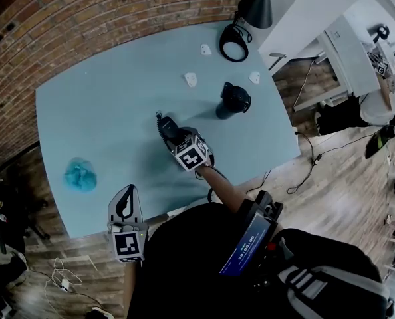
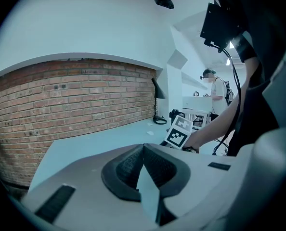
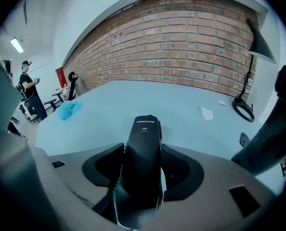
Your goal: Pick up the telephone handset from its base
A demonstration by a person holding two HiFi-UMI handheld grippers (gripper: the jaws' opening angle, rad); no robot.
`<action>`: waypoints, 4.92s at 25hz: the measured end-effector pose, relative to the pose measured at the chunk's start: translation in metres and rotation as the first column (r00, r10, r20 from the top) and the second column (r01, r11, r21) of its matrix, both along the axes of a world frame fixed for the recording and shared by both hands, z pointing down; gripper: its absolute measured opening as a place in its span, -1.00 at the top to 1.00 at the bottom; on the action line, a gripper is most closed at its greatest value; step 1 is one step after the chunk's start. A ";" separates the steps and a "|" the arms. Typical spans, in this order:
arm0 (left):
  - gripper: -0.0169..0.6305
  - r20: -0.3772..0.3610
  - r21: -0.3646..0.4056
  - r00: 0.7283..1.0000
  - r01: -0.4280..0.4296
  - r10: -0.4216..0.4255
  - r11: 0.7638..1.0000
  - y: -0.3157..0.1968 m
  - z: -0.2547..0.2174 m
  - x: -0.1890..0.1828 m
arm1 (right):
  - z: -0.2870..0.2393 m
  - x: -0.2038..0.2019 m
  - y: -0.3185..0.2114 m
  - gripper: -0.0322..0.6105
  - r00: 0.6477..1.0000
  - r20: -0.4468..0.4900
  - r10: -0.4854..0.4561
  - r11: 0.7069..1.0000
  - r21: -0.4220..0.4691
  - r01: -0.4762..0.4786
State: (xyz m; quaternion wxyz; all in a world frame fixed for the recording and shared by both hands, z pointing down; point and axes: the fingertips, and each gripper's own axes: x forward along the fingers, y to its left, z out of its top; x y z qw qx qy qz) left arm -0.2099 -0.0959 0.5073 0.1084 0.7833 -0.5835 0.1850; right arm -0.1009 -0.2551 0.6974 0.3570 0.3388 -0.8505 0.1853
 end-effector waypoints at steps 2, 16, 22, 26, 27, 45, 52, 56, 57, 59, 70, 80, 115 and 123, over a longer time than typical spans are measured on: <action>0.88 0.000 -0.004 1.000 -0.001 0.001 1.000 0.001 0.002 0.001 | 0.001 0.000 0.000 0.16 1.000 -0.003 -0.005 1.000 -0.009 0.005; 0.88 -0.002 -0.023 1.000 -0.009 0.009 1.000 0.001 0.008 0.002 | 0.015 0.000 -0.003 0.13 1.000 -0.020 0.014 0.999 -0.042 -0.015; 0.88 -0.005 -0.017 1.000 -0.013 0.013 1.000 -0.003 0.010 0.006 | 0.012 0.000 -0.004 0.13 1.000 -0.012 0.005 0.999 -0.051 -0.006; 0.88 0.004 -0.018 1.000 -0.022 0.022 1.000 -0.003 0.009 0.006 | 0.013 -0.003 -0.003 0.13 1.000 0.004 0.014 0.998 -0.066 -0.013; 0.88 0.006 -0.021 1.000 -0.024 0.024 0.999 -0.003 0.009 0.007 | 0.013 -0.003 -0.003 0.13 1.000 0.006 0.015 0.998 -0.066 -0.015; 0.88 -0.006 -0.027 1.000 -0.028 0.028 0.999 -0.004 0.014 0.013 | 0.001 0.000 -0.005 0.14 0.999 0.033 0.020 0.998 -0.057 -0.018; 0.88 -0.004 -0.031 1.000 -0.029 0.029 0.999 -0.005 0.015 0.012 | 0.000 0.001 -0.004 0.14 0.999 0.031 0.018 0.998 -0.059 -0.017; 0.88 -0.005 -0.031 0.999 -0.034 0.034 0.999 -0.005 0.016 0.013 | 0.000 0.000 -0.003 0.14 0.999 0.029 0.017 0.998 -0.061 -0.015; 0.88 -0.005 -0.031 0.999 -0.035 0.035 0.999 -0.005 0.016 0.014 | 0.000 0.000 -0.003 0.14 0.999 0.031 0.018 0.998 -0.062 -0.016; 0.88 -0.007 -0.031 0.999 -0.038 0.038 0.999 -0.005 0.017 0.015 | 0.000 0.000 -0.003 0.14 0.999 0.038 0.018 0.998 -0.063 -0.016; 0.88 -0.005 -0.041 0.999 -0.041 0.040 0.998 -0.005 0.019 0.015 | -0.005 0.004 -0.003 0.14 0.998 0.048 0.030 0.998 -0.053 -0.027; 0.88 -0.013 -0.048 0.999 -0.035 0.034 0.998 -0.004 0.023 0.014 | -0.011 0.005 -0.003 0.14 0.997 0.070 0.044 0.998 -0.046 -0.040; 0.88 -0.014 -0.055 0.999 -0.052 0.051 0.997 -0.005 0.024 0.020 | -0.057 0.007 -0.019 0.14 0.973 0.201 0.110 0.994 -0.024 -0.107; 0.88 -0.014 -0.055 0.999 -0.051 0.050 0.997 -0.004 0.024 0.020 | -0.075 0.003 -0.023 0.14 0.957 0.263 0.121 0.993 -0.028 -0.118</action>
